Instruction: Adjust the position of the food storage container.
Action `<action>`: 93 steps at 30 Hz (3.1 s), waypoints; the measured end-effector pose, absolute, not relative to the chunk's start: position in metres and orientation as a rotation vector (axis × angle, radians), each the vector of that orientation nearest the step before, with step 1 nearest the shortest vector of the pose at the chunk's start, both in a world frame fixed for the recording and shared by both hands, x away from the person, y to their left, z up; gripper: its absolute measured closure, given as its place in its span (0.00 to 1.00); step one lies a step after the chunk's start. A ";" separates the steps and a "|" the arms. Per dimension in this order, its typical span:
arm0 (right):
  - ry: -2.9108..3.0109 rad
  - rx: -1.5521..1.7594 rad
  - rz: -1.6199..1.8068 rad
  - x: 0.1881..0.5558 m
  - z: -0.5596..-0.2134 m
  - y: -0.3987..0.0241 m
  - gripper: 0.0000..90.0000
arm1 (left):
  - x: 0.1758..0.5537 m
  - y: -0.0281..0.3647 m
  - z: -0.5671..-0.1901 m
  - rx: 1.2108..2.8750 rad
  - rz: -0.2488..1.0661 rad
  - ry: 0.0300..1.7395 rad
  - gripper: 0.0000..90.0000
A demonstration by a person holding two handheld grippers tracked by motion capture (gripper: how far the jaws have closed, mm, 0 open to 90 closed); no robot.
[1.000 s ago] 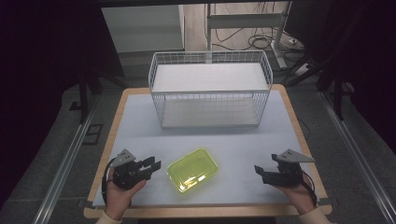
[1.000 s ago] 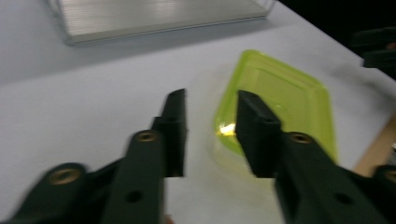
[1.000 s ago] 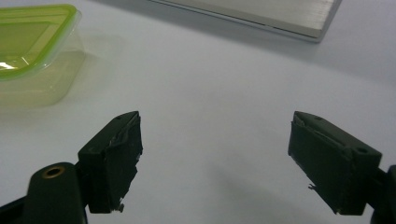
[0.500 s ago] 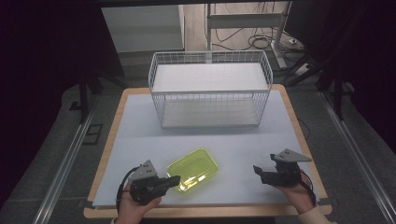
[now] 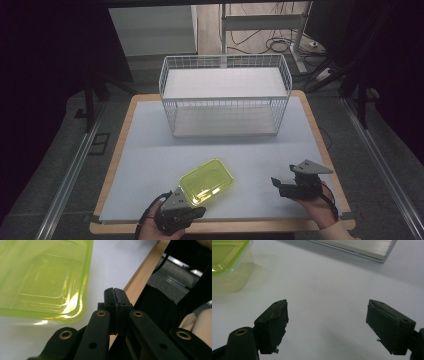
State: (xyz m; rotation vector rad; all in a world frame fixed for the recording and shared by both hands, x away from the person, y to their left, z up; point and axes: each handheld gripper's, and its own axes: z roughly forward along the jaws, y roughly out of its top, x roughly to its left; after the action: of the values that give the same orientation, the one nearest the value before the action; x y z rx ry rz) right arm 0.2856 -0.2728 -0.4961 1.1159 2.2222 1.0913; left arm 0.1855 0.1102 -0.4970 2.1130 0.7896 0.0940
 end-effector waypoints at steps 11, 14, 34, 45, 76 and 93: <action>2.221 1.112 1.083 0.286 -0.496 -0.273 0.20 | 0.192 0.103 -0.510 2.183 0.105 0.817 1.00; 2.220 1.111 1.082 0.286 -0.496 -0.273 0.20 | 0.193 0.103 -0.511 2.186 0.112 0.825 1.00; 2.219 1.107 1.073 0.286 -0.497 -0.273 0.20 | 0.214 0.134 -0.517 2.156 0.161 0.970 1.00; 2.223 1.106 1.063 0.287 -0.498 -0.273 0.20 | 0.228 0.146 -0.518 2.118 0.166 1.027 1.00; 2.211 1.095 1.049 0.287 -0.499 -0.273 0.21 | 0.263 0.212 -0.526 1.903 0.144 1.265 1.00; 2.222 1.101 1.048 0.288 -0.500 -0.271 0.21 | 0.274 0.193 -0.537 1.933 0.038 1.256 1.00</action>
State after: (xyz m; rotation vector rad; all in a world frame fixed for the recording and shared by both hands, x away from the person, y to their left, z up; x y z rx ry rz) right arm 0.2878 -0.2712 -0.5004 1.1013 2.2215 1.0480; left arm 0.2740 0.1935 -0.5367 1.9327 1.2557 0.0377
